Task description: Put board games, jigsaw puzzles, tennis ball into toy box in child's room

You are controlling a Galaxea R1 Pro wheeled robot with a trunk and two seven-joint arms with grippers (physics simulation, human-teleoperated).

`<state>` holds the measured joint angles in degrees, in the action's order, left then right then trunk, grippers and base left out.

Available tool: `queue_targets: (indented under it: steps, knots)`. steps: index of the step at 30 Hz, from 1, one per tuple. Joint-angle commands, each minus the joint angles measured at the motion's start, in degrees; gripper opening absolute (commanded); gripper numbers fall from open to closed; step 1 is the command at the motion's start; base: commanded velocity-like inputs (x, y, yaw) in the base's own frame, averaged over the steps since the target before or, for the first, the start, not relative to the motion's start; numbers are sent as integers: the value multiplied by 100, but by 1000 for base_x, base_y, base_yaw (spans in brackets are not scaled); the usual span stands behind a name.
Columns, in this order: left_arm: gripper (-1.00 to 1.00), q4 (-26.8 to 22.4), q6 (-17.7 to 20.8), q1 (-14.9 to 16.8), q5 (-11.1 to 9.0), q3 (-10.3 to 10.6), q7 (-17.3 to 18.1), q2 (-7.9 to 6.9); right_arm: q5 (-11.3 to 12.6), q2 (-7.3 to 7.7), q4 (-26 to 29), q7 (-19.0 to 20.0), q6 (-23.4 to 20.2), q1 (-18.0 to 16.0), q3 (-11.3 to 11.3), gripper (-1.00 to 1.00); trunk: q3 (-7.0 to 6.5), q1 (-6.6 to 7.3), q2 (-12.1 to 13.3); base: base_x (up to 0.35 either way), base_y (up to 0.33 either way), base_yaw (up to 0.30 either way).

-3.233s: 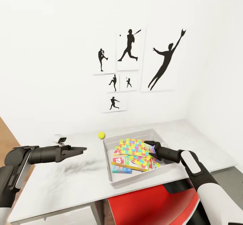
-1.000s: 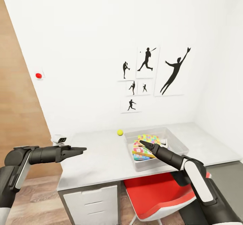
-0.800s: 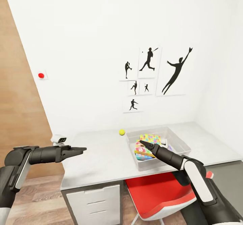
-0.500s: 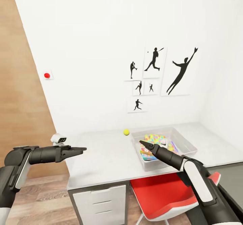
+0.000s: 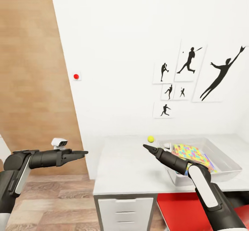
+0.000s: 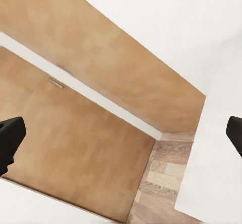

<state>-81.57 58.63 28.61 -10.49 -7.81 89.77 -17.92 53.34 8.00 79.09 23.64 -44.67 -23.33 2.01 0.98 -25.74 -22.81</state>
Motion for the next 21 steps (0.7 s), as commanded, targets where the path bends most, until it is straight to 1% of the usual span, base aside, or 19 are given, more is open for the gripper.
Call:
queue_targets:
  steps: [1,6,10,15,21]
  knots:
    - [100,1,61,4,3,1,23,-1,1,4,2,12,-17,-4,0,100,13,-4,-11,109,100,280]
    - [100,1,55,4,3,-3,23,-1,2,8,-64,20,-16,-4,-6,100,32,-4,-11,188,38,273]
    - [100,5,53,4,3,-12,23,-1,1,7,-135,24,-15,-4,-9,100,59,-4,-11,287,7,151]
    - [100,9,52,4,3,-18,23,-1,4,17,-165,41,75,-4,-15,100,102,-4,-11,307,49,5]
    - [100,11,47,4,3,-19,23,-1,9,25,-174,52,169,-4,-16,100,156,-4,-11,247,157,-84]
